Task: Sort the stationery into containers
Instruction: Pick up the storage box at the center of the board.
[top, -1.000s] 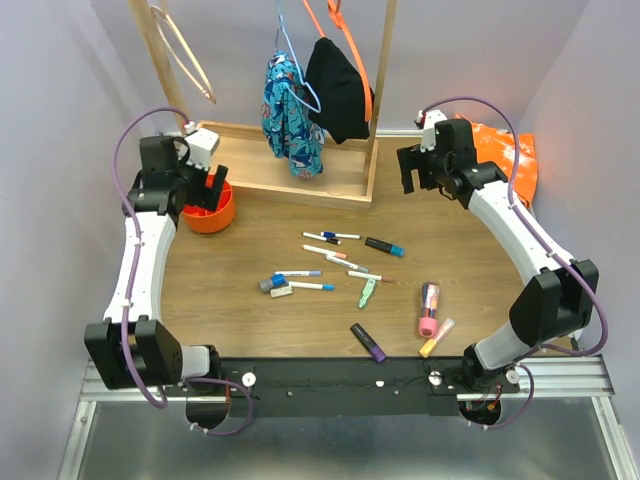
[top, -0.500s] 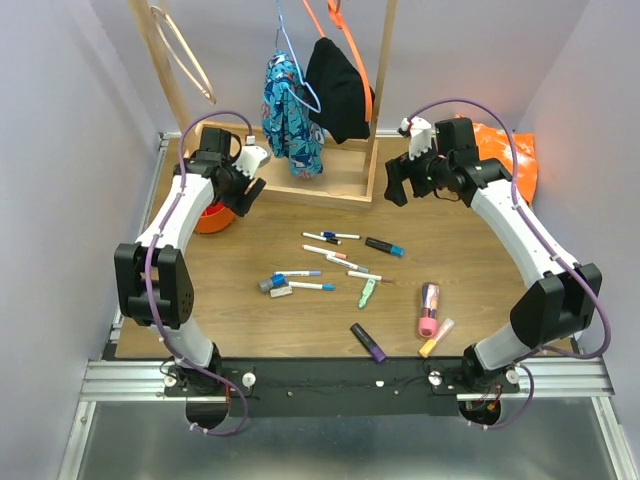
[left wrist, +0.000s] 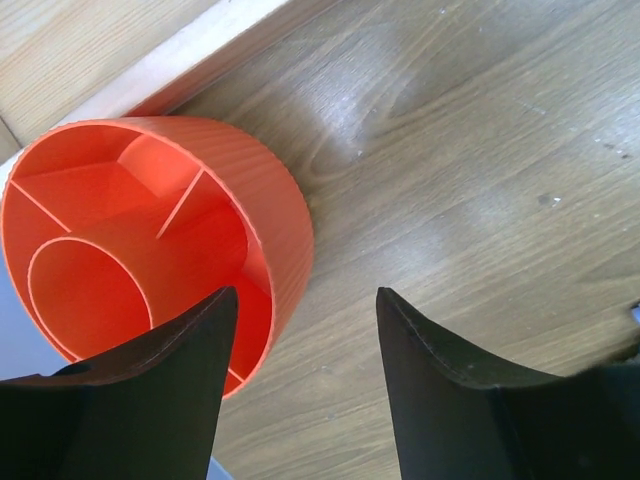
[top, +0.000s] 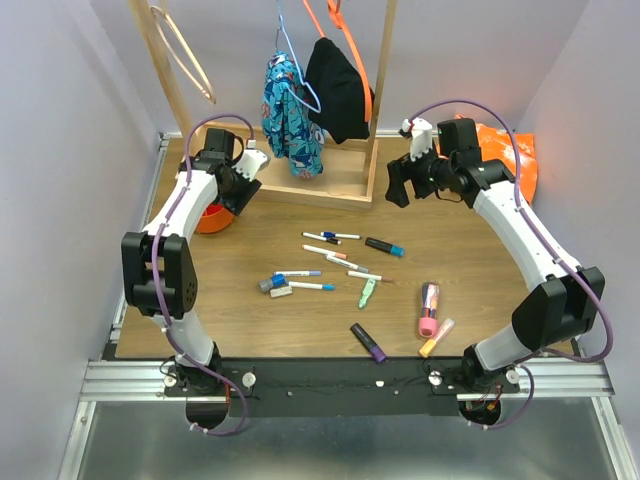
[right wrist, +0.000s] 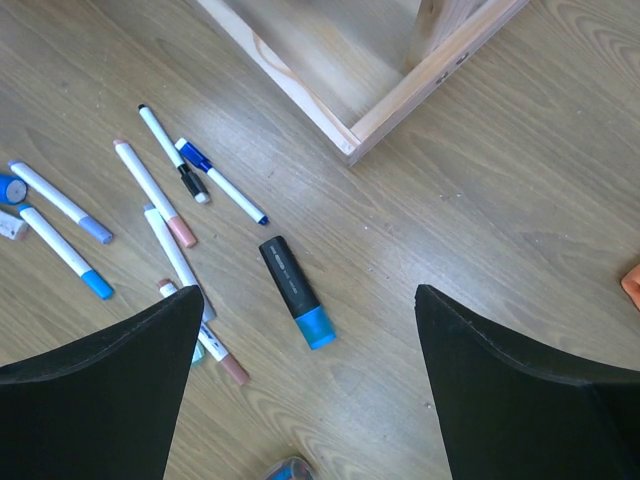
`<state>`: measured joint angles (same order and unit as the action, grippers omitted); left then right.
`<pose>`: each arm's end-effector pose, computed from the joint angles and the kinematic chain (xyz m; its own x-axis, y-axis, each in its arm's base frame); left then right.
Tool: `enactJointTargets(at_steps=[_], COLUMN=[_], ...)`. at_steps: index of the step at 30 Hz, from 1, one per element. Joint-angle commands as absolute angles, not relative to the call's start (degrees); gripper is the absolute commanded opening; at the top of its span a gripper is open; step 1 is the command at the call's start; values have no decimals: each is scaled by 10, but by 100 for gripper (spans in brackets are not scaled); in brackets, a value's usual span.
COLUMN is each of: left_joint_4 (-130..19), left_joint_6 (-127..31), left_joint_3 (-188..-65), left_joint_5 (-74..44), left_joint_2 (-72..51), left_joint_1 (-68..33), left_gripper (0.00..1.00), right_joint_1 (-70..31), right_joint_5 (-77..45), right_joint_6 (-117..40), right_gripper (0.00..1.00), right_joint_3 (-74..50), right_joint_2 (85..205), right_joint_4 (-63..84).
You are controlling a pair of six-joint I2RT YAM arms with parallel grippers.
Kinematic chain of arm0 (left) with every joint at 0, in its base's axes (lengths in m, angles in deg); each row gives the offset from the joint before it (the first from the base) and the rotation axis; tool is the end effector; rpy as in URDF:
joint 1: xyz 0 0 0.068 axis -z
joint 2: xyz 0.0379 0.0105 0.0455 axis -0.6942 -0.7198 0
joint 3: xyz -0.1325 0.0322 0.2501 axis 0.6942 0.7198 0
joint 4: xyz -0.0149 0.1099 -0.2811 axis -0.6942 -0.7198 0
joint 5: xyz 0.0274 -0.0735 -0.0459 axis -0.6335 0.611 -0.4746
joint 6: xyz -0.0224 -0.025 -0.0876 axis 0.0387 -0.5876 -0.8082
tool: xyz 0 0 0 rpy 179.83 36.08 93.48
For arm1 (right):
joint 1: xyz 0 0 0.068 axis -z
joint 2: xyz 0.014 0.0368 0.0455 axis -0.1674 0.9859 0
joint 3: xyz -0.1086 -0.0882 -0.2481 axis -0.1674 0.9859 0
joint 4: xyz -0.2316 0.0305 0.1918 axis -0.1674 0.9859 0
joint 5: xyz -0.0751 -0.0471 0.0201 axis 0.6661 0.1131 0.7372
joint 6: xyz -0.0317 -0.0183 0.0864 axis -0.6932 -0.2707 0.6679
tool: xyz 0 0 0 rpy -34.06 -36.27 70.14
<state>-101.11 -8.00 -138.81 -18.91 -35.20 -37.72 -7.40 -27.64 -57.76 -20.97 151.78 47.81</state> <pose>0.4395 -0.0547 0.2313 -0.6793 0.5534 -0.4820 0.5375 0.8223 0.1866 0.3907 0.1487 0.3320 -0.5029 -0.3688 -0.7817 -0.6355 0.7708 0.0451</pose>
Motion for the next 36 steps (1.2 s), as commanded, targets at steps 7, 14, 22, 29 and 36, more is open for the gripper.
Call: enactJointTargets(at_steps=[7,14,22,29,36], left_joint_4=[-1009,-1007,-1054,-1157,-1211], left_joint_6=[-66,-67,-79,-43,-40], left_joint_3=[-1415,-1413,-1414,-1424,-1516], left_joint_5=[-229,-225,-187,-100,-39], left_joint_2=[-408,-419,-364,-253,-262], left_joint_1=[-385,-387,-368,-252,-97], left_gripper=[57,28,0,0,0], right_joint_1=[-74,-74,-73,-40,35], right_joint_5=[-297,-293,-292,-263,-251], right_joint_6=[-583,-581,-580,-533,-493], right_gripper=[92,91,90,89,90], right_joint_3=[-203,-201,-193,-179,-117], right_joint_2=[1508,1508,1501,1461,1408], right_joint_4=[491,491,489,486,499])
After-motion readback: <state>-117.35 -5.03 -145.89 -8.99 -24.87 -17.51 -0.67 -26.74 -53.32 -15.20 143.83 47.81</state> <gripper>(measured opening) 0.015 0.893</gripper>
